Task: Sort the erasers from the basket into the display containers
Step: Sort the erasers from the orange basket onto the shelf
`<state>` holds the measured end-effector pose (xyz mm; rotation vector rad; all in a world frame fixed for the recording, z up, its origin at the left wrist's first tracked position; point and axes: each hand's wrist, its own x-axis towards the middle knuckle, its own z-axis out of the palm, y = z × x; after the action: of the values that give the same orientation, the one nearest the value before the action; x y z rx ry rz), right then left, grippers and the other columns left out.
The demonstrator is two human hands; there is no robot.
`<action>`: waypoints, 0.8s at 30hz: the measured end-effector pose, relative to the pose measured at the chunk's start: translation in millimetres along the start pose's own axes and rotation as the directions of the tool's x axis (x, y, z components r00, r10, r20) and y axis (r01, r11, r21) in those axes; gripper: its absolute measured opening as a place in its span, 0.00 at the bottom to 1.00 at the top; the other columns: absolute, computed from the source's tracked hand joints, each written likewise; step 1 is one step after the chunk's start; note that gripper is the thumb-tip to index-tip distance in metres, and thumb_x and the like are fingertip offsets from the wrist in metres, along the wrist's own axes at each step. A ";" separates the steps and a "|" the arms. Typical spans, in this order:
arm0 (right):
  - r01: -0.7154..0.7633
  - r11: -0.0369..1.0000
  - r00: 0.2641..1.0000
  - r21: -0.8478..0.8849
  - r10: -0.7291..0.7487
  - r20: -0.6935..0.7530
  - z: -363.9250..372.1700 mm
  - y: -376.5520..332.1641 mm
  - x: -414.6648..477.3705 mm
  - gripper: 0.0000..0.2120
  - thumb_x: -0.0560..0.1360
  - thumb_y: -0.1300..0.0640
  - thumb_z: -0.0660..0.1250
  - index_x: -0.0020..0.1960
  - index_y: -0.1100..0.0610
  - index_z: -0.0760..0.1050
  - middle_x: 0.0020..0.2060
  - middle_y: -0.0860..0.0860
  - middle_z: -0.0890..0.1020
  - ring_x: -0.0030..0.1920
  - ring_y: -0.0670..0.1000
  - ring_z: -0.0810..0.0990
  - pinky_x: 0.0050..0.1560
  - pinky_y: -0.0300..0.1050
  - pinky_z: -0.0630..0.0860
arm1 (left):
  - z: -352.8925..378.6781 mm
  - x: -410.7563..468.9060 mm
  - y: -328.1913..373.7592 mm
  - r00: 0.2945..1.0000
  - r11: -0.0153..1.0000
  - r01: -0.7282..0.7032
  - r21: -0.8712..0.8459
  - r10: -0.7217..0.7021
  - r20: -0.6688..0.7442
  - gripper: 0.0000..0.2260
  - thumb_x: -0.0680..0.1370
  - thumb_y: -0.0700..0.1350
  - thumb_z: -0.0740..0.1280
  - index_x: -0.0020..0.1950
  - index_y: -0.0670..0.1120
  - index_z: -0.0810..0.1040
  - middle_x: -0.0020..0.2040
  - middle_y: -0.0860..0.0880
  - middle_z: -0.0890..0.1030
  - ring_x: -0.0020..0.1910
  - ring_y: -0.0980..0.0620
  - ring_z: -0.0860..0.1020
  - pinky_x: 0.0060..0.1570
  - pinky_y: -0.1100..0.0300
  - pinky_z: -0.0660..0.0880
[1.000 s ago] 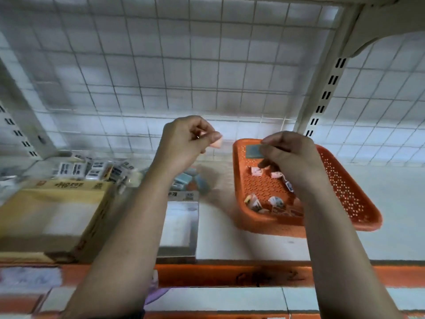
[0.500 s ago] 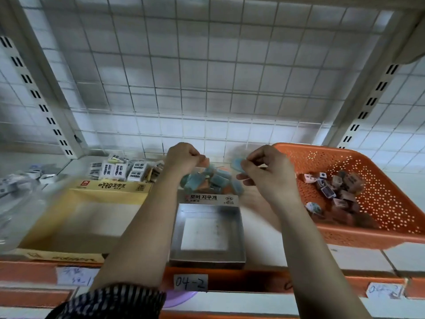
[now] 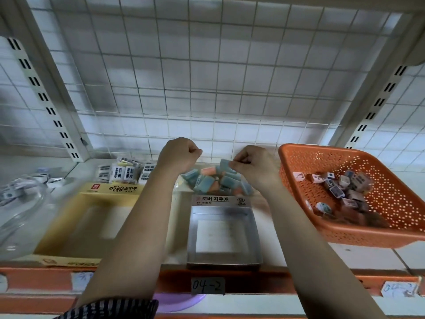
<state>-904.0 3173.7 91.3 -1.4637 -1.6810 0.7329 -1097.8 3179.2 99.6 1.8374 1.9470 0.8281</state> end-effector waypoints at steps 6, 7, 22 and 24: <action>0.019 0.971 0.994 -0.238 0.007 0.108 31.6 -1.0 22.0 0.10 0.71 0.52 0.75 0.37 0.52 0.75 0.35 0.47 0.79 0.39 0.48 0.77 0.34 0.39 0.68 | -15.8 -20.8 -5.4 0.997 0.999 -0.034 -0.033 0.032 -0.064 0.08 0.79 0.46 0.66 0.49 0.44 0.83 0.44 0.53 0.80 0.44 0.53 0.76 0.45 0.62 0.69; 0.030 0.949 0.992 -0.313 0.010 0.126 33.6 0.2 23.4 0.09 0.72 0.51 0.73 0.38 0.52 0.75 0.38 0.47 0.79 0.42 0.49 0.77 0.37 0.41 0.71 | -16.7 -22.2 -6.0 0.997 0.999 -0.042 -0.027 0.040 -0.070 0.07 0.78 0.46 0.67 0.48 0.45 0.83 0.44 0.53 0.80 0.46 0.54 0.76 0.45 0.63 0.68; 0.097 0.960 0.988 -0.263 -0.124 -0.090 -115.4 6.6 10.1 0.02 0.73 0.59 0.69 0.41 0.55 0.80 0.31 0.46 0.80 0.34 0.46 0.78 0.37 0.40 0.72 | 41.2 -19.2 81.8 0.923 0.902 -0.378 -0.209 0.352 -0.154 0.05 0.79 0.46 0.66 0.50 0.49 0.82 0.45 0.56 0.83 0.43 0.58 0.80 0.48 0.61 0.76; 0.070 0.942 0.992 -0.328 -0.101 -0.078 -141.9 22.7 7.1 0.02 0.73 0.58 0.70 0.42 0.53 0.80 0.31 0.43 0.78 0.33 0.43 0.76 0.36 0.36 0.70 | 56.8 -18.3 101.0 0.908 0.878 -0.418 -0.231 0.403 -0.112 0.05 0.79 0.46 0.67 0.50 0.48 0.82 0.45 0.56 0.83 0.44 0.58 0.81 0.49 0.59 0.77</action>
<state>-772.5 3175.4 149.6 -1.6085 -1.8421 0.3422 -981.8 3171.0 115.3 2.1145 1.4115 1.2085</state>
